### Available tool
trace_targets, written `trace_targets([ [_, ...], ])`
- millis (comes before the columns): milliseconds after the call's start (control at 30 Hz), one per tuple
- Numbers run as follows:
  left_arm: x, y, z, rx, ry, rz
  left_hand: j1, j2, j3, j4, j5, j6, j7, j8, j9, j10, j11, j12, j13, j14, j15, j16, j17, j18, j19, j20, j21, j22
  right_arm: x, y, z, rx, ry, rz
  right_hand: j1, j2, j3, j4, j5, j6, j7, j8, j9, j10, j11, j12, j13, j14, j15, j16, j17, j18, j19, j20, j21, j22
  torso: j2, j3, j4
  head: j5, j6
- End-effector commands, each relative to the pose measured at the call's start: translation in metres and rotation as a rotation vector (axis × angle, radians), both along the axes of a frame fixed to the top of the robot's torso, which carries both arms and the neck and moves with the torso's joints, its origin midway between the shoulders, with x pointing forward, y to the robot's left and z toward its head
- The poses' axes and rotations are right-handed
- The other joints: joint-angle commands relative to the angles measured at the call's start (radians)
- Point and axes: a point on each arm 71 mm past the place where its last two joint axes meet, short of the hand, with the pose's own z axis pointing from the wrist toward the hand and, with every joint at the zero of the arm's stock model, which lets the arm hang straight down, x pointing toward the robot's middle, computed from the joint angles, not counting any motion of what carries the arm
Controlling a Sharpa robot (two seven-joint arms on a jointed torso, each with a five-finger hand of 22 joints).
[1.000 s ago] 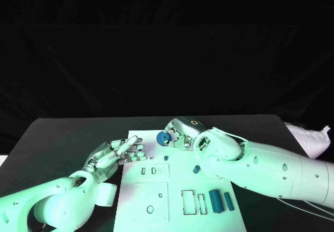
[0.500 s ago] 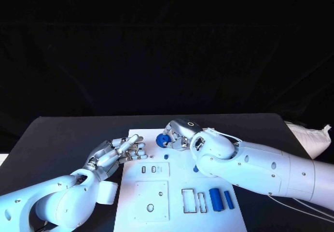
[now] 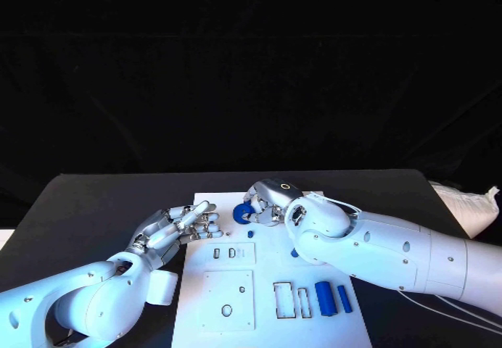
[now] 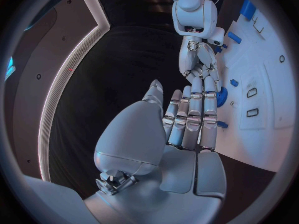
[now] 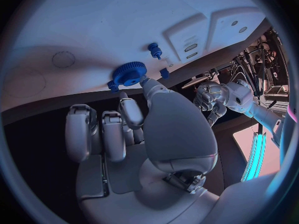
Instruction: Assemble the parts on the task board
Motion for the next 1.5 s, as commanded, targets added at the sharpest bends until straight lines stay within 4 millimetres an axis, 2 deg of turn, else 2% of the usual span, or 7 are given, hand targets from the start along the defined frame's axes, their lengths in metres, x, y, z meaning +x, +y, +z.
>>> trace_targets([
  [33,0.000,-0.002,0.001,-0.013,-0.005,-0.018,0.006,0.000,-0.001,-0.006,0.002,0.006,0.001,-0.004,-0.001,0.009,0.001,-0.005,-0.001,0.006,0.000,-0.004,0.001,0.012,0.008,-0.002,0.001,-0.002,-0.001,0.002,-0.001,-0.010,0.012,0.022,-0.010,0.001,-0.018,0.010,-0.003,-0.006,0.000,0.001,0.000,-0.004,0.002,-0.005,0.000,0.088,0.008,0.006,0.184,-0.013,0.001,0.007,-0.002,0.000,0.000,-0.0002,-0.0001,-0.001,0.000],
  [433,0.000,-0.002,0.001,-0.013,-0.005,-0.017,0.006,0.000,-0.001,-0.006,0.002,0.006,0.001,-0.004,-0.001,0.009,0.001,-0.005,-0.001,0.006,0.000,-0.004,0.001,0.012,0.008,-0.002,0.001,-0.002,0.000,-0.002,-0.003,0.003,0.047,0.002,-0.057,0.045,-0.050,0.064,0.054,0.032,-0.004,0.007,0.004,0.009,0.000,0.029,0.027,0.090,0.007,0.010,0.196,-0.014,0.007,0.008,0.001,0.009,0.000,-0.0004,0.0010,-0.001,0.001],
  [667,0.000,0.000,0.001,-0.011,-0.005,-0.013,0.006,0.000,-0.001,-0.006,0.002,0.006,0.001,-0.004,-0.001,0.009,0.001,-0.005,-0.001,0.006,0.000,-0.004,0.001,0.012,0.008,-0.002,0.001,-0.002,-0.005,-0.026,0.010,0.198,-0.017,0.017,-0.007,0.047,-0.041,0.033,0.083,0.034,-0.005,0.003,0.002,0.013,-0.002,0.046,0.041,0.089,0.005,0.008,0.190,-0.013,0.002,0.005,-0.002,0.003,-0.001,0.0009,-0.0020,0.001,0.004],
  [800,0.001,0.001,0.001,-0.010,-0.005,-0.010,0.006,0.000,-0.001,-0.006,0.002,0.006,0.001,-0.004,-0.001,0.009,0.001,-0.005,-0.001,0.006,0.000,-0.004,0.001,0.012,0.008,-0.002,0.001,-0.002,-0.010,-0.056,0.018,0.308,0.035,0.053,0.044,0.042,-0.029,-0.002,0.066,0.032,-0.003,0.003,0.001,0.011,-0.002,0.047,0.045,0.089,0.005,0.008,0.191,-0.012,0.000,0.005,-0.003,0.001,-0.006,0.0007,-0.0079,-0.001,0.008],
  [1033,0.003,0.001,-0.001,-0.009,-0.005,-0.009,0.007,0.000,-0.001,-0.008,0.002,0.006,0.001,-0.005,-0.001,0.008,0.001,-0.007,-0.001,0.007,0.000,-0.006,0.002,0.012,0.008,-0.002,0.001,-0.002,-0.016,-0.112,0.019,0.361,0.149,0.079,0.108,0.027,-0.017,-0.060,0.056,0.034,0.000,0.004,0.001,0.009,0.000,0.056,0.053,0.091,0.006,0.011,0.201,-0.012,-0.002,0.006,-0.004,0.000,-0.021,0.0077,-0.0230,-0.008,0.009],
  [1167,0.004,-0.001,-0.002,-0.012,-0.005,-0.011,0.008,0.000,-0.001,-0.008,0.002,0.006,0.001,-0.005,-0.001,0.008,0.001,-0.007,-0.001,0.007,0.000,-0.006,0.003,0.012,0.008,-0.002,0.001,-0.002,-0.018,-0.147,0.018,0.365,0.170,0.052,0.118,0.018,-0.019,-0.073,0.049,0.034,0.000,0.004,0.001,0.007,0.000,0.054,0.053,0.092,0.007,0.012,0.203,-0.012,-0.003,0.006,-0.005,-0.001,-0.025,0.0153,-0.0218,-0.027,0.014],
  [1500,0.006,-0.001,-0.006,-0.010,-0.001,-0.008,0.008,0.001,-0.001,-0.009,0.002,0.006,0.001,-0.006,-0.001,0.008,0.001,-0.007,-0.001,0.007,0.000,-0.006,0.003,0.012,0.008,-0.002,0.000,-0.002,-0.011,-0.204,0.014,0.327,0.148,-0.052,0.130,0.014,-0.020,-0.087,0.048,0.032,0.000,0.003,0.000,0.007,0.000,0.056,0.055,0.093,0.007,0.015,0.210,-0.012,-0.003,0.007,-0.005,0.000,-0.031,0.0255,-0.0229,-0.035,0.009],
])
